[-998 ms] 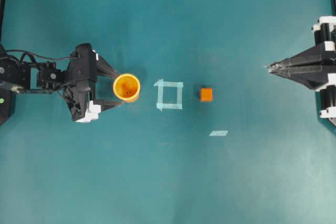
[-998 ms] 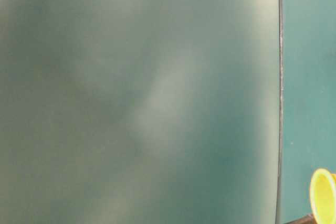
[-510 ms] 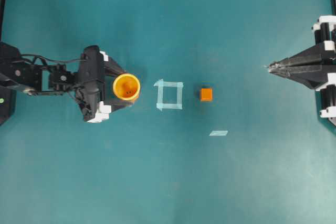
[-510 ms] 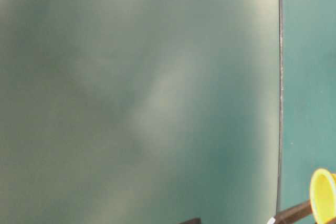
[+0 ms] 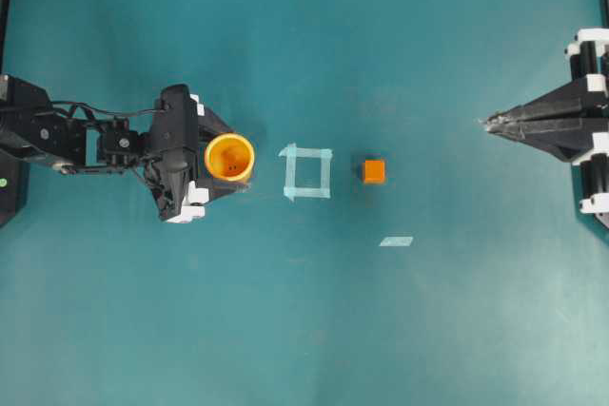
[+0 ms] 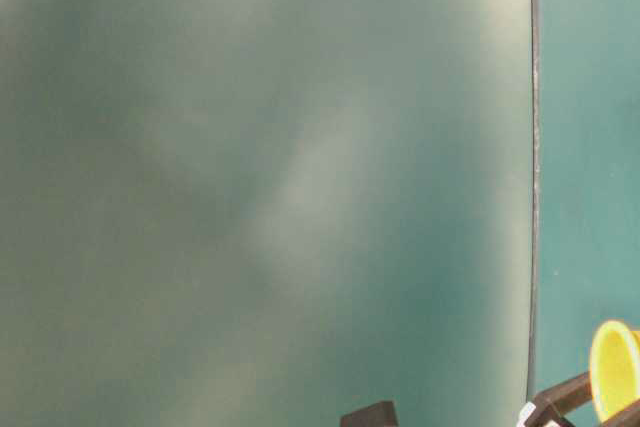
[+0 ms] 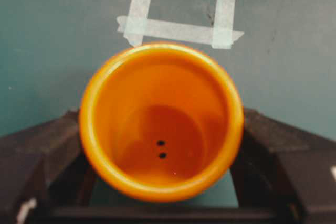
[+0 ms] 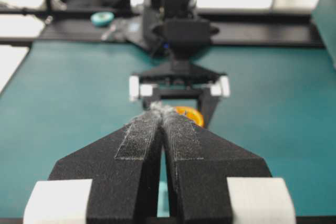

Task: Move the cup backward with left arm.
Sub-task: 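Close the left gripper around the orange cup's body, then slide the gripped orange cup backward toward the far table edge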

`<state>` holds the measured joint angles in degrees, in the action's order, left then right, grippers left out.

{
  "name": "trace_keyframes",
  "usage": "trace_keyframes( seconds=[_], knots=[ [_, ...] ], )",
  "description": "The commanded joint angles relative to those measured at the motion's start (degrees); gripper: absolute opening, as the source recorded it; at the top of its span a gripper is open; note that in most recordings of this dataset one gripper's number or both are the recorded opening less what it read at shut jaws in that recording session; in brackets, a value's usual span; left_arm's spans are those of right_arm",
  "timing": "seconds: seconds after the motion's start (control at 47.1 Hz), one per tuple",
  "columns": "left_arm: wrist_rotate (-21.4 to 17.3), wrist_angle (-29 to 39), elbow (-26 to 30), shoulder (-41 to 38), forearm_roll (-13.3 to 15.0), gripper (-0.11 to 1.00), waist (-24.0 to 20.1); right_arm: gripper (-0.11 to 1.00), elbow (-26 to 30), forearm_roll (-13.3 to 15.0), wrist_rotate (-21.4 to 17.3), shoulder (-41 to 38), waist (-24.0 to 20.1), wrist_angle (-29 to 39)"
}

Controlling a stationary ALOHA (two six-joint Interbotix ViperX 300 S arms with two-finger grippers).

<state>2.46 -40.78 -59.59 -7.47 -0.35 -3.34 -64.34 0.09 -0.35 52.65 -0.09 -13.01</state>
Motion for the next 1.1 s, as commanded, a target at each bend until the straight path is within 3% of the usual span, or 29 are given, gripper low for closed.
trace_keyframes(
  seconds=[0.0, 0.255, 0.531, 0.871, 1.083],
  knots=[
    [-0.1, -0.6, 0.6, 0.9, -0.1, 0.69, -0.1, 0.00, 1.9, 0.0, -0.1, -0.3, -0.1, -0.1],
    [-0.4, -2.3, 1.3, 1.1, -0.2, 0.69, -0.1, 0.00, 1.9, -0.1, -0.1, -0.2, -0.1, 0.1],
    [-3.5, -1.6, 2.9, 0.9, -0.2, 0.69, -1.5, 0.00, 1.9, -0.1, -0.1, -0.2, 0.0, 0.1],
    [-3.5, -1.5, 3.3, 1.1, -0.2, 0.69, -8.6, 0.00, 2.0, 0.0, -0.1, -0.2, -0.1, 0.1],
    [-3.3, 0.4, 5.0, 1.0, -0.2, 0.69, -15.6, 0.00, 1.9, -0.1, 0.0, -0.3, 0.0, 0.1]
  ],
)
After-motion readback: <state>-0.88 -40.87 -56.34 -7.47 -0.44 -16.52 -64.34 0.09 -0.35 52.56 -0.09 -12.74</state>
